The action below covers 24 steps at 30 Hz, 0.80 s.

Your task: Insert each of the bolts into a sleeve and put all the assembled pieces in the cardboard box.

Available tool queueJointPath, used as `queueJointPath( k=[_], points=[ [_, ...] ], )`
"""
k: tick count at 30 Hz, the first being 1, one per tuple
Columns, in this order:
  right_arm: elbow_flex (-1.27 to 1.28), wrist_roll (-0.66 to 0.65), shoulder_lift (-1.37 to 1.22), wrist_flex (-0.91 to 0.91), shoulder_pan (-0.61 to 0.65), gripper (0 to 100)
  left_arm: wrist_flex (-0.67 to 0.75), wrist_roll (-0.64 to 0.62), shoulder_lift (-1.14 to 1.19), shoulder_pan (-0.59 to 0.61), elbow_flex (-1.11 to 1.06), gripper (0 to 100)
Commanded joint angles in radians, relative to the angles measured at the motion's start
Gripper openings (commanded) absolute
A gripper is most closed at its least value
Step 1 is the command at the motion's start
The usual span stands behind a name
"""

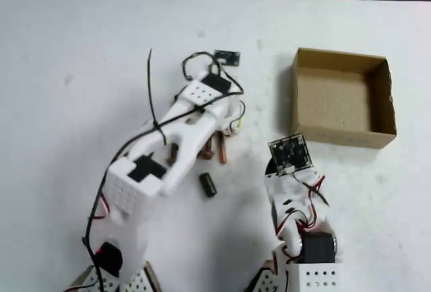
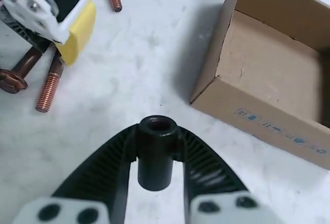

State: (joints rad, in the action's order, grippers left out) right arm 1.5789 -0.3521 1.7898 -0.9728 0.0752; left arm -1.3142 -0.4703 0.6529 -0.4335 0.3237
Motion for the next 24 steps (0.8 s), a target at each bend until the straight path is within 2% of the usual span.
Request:
queueJointPath(
  k=[1, 11, 16, 18, 20, 24],
  points=[
    [-0.003, 0.006, 0.01, 0.024, -0.005, 1.6, 0.032, -0.012, 0.028, -0.005, 0.089, 14],
    [-0.003, 0.006, 0.01, 0.024, -0.002, 1.6, 0.043, -0.012, 0.081, -0.005, 0.095, 13],
    [-0.003, 0.006, 0.01, 0.022, -0.002, 1.6, 0.115, -0.014, 0.088, 0.001, 0.091, 13],
    [-0.003, 0.006, 0.01, 0.022, -0.002, 1.6, 0.14, -0.014, 0.088, 0.001, 0.091, 10],
    [-0.003, 0.006, 0.01, 0.022, -0.002, 1.6, 0.155, -0.011, 0.088, 0.001, 0.089, 2],
    [-0.003, 0.006, 0.01, 0.022, -0.002, 1.6, 0.155, -0.012, 0.088, 0.001, 0.087, 3]
  ],
)
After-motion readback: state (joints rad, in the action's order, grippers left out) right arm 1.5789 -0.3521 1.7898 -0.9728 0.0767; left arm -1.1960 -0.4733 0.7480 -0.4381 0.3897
